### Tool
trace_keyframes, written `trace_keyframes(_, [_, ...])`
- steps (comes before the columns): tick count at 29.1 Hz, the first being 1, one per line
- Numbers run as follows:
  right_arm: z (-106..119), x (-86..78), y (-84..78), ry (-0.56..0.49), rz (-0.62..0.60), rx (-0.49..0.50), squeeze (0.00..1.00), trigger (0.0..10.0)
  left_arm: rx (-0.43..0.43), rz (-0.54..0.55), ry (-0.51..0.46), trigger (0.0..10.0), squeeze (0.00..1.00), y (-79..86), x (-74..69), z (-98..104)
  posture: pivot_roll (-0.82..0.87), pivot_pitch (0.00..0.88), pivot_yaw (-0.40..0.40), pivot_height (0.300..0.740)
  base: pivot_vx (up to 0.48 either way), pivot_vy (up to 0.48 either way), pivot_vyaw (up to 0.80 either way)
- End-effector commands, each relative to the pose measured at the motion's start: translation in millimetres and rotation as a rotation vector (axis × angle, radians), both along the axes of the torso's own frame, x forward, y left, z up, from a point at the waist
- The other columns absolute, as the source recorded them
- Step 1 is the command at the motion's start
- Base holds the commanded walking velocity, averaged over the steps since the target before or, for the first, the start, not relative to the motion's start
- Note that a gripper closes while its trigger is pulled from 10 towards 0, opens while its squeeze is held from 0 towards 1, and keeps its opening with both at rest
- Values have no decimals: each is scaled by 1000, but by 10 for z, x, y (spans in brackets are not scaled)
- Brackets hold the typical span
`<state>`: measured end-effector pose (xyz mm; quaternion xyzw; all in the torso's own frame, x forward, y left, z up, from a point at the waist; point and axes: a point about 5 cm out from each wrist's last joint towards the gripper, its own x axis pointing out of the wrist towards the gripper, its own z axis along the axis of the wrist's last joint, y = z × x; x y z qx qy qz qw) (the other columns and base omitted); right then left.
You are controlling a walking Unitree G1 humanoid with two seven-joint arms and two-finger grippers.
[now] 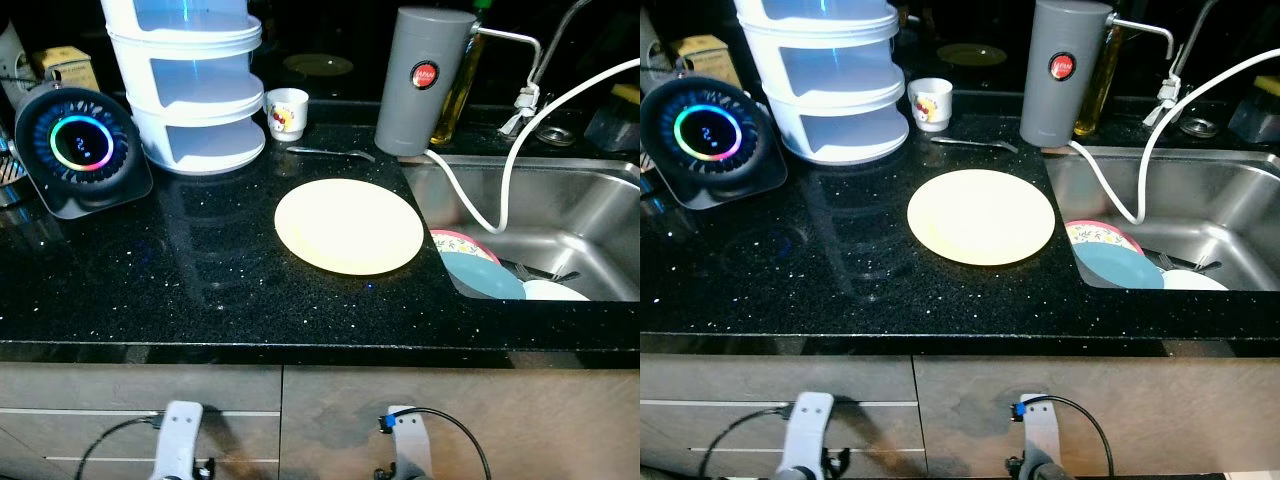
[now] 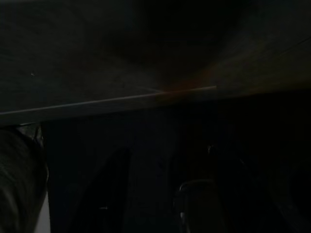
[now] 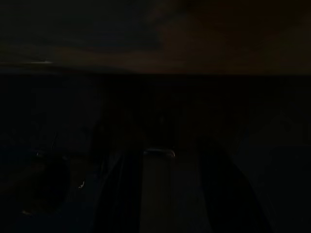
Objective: Kitchen organization
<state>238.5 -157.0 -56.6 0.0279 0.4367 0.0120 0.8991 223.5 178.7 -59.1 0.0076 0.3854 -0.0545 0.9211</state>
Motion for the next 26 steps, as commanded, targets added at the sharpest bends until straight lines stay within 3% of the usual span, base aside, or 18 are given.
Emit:
trace_keyframes(1, [-66,-101,-25,37,-30,10,0,10000,9,-16,30,10000,0,3,-105,-63,3,157,-13,740,0,0,0])
trace_keyframes(5, [-96,-156,-81,43,-73,17,0,10000,4,-29,41,10000,0,-1,-134,-80,-2,160,12,740,0,0,0])
trace_keyframes(11, [-92,-153,-99,34,-92,27,0,10000,-14,-71,12,10000,0,-105,-41,-30,-5,158,45,740,0,0,0])
trace_keyframes(26, [-111,-207,-234,43,-81,4,0,10000,-30,-67,18,10000,0,-169,-74,-54,-31,156,33,740,0,0,0])
